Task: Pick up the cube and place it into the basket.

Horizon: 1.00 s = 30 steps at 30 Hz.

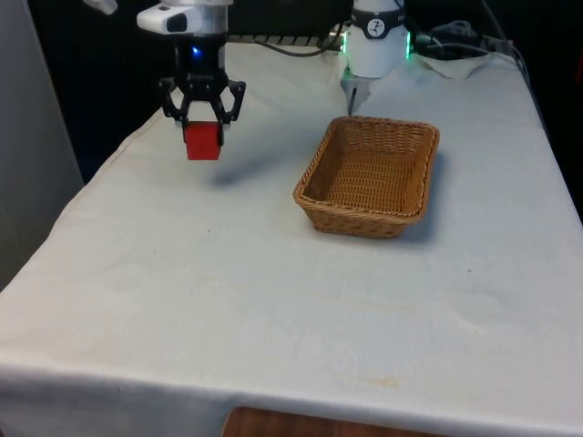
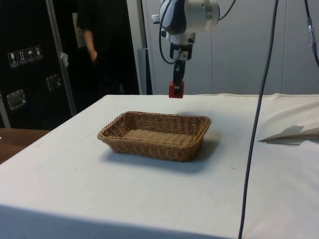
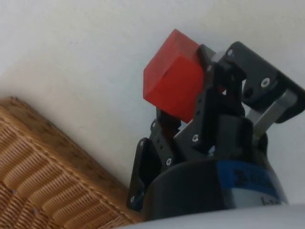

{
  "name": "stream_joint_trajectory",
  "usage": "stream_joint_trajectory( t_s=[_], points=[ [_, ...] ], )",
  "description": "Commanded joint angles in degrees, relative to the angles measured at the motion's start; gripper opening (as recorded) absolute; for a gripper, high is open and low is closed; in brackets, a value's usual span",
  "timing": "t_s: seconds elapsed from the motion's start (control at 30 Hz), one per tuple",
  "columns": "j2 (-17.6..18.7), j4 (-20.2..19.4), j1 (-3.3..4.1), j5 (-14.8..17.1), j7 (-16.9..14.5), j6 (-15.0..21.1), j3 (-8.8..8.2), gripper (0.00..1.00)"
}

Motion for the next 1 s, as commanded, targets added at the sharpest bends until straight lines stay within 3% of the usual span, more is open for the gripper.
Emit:
stream_joint_trajectory(
  t_s=[0.0, 0.1, 0.13, 0.17, 0.3, 0.37, 0.63, 0.7, 0.77, 0.97],
  points=[
    [-0.6, -0.5, 0.29, 0.1, 0.6, 0.0, 0.06, 0.02],
    [-1.0, -0.7, 0.40, 0.1, 1.4, -0.3, 0.46, 0.02],
    [-0.6, -0.3, 0.11, 0.0, 1.0, -0.4, 0.52, 0.02],
    [-1.1, -0.9, 0.46, 0.1, 1.7, -0.3, 0.57, 0.02],
    [-1.8, -1.3, 0.57, 0.0, 3.2, -0.6, 1.26, 0.02],
    [-1.6, -1.1, 0.34, 0.0, 3.0, -0.5, 1.49, 0.02],
    [-5.0, -2.3, 0.86, -0.4, 5.6, -1.7, 1.55, 0.02],
    [-5.2, -2.2, 0.52, 0.0, 5.3, -1.8, 1.89, 0.02],
    [-6.6, -2.9, 1.09, -0.7, 6.8, -2.2, 1.55, 0.02],
    [-8.9, -3.4, 1.43, -1.5, 8.7, -2.8, 1.89, 0.02]
  ],
)
